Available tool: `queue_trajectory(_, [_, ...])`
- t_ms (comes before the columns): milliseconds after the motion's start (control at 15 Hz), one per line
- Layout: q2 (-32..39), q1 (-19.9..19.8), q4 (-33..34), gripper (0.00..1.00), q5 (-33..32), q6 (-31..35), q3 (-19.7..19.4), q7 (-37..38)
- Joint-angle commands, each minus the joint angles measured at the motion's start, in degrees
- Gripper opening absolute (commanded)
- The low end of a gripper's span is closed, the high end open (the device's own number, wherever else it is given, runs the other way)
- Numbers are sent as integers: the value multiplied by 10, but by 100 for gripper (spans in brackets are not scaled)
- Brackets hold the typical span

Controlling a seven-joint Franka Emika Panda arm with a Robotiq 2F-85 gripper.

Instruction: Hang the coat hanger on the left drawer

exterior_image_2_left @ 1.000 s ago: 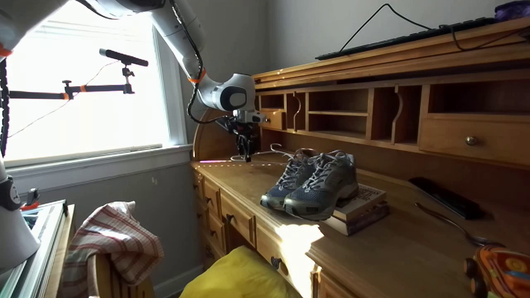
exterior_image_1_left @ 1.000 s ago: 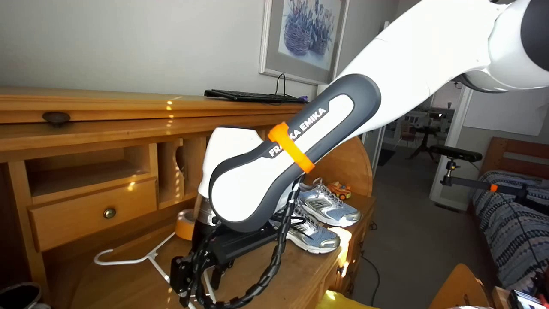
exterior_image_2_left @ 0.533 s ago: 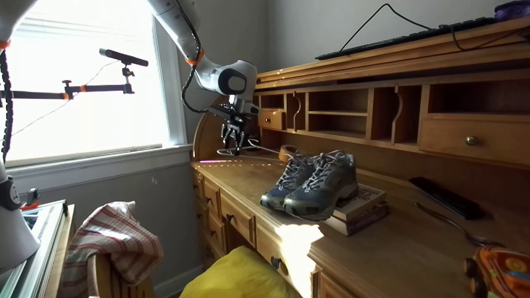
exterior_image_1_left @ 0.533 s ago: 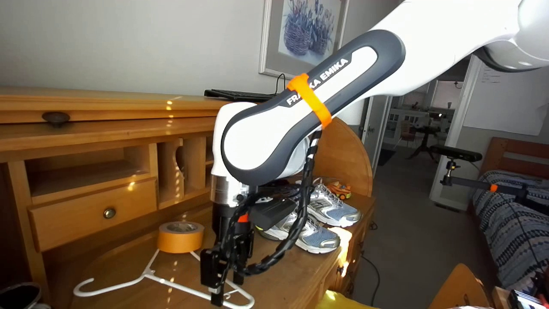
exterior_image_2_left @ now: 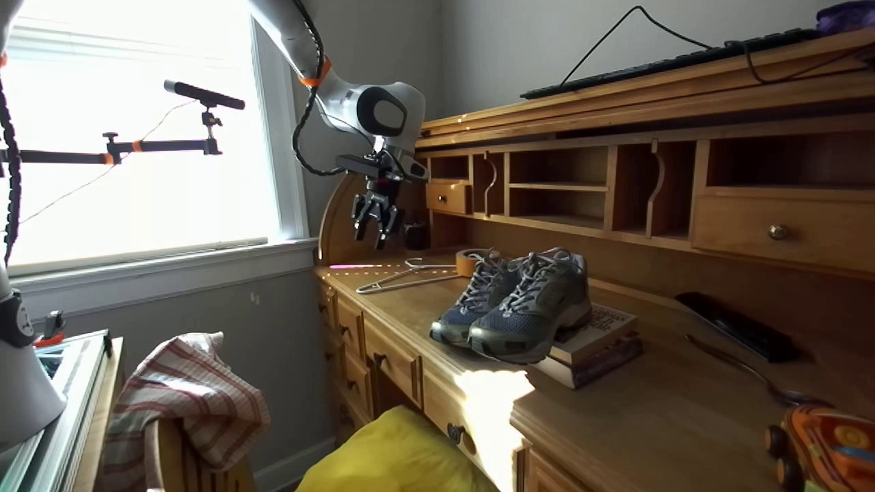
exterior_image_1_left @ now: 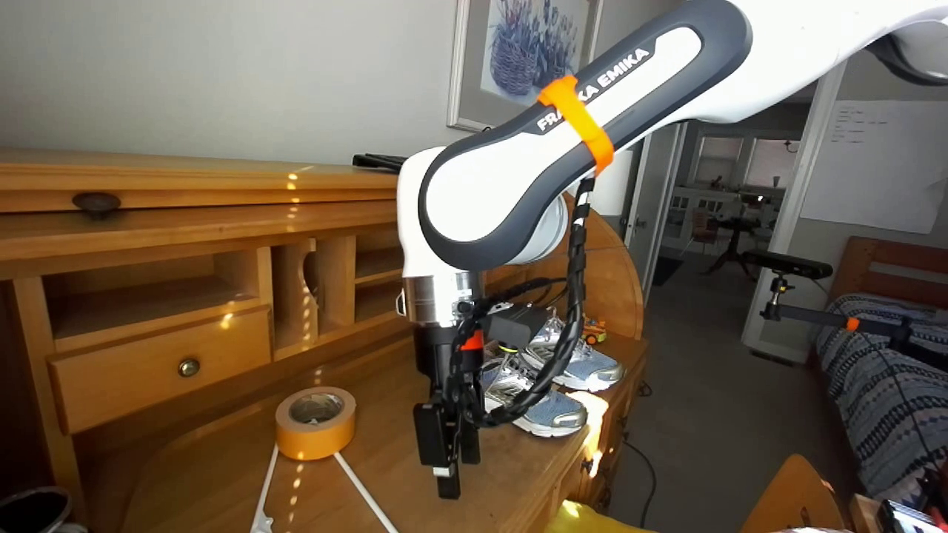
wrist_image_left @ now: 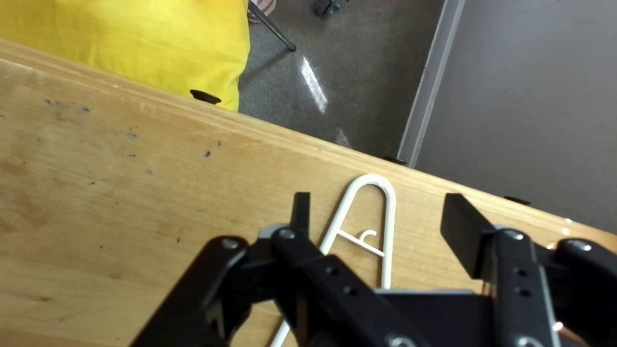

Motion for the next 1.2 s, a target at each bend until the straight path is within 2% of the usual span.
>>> queue_trajectory(0, [-20,16,-31,94,-47,53,-28,10])
queue_trajectory(133, [-6,29,-23,100,-94,113,-49,39])
queue_trajectory(533, [49,65,2,100,-215,262,-123,161])
queue_trajectory(733, [92,89,29,100,-244,349,-172,241])
queue_trajectory(933, [133,118,60,100,-244,428,-223,310])
queue_trajectory(1067, [157,131,83,100,-222,452,-242,330])
queue_trajectory(1133, [123,115,48,100,-217,432,-224,284])
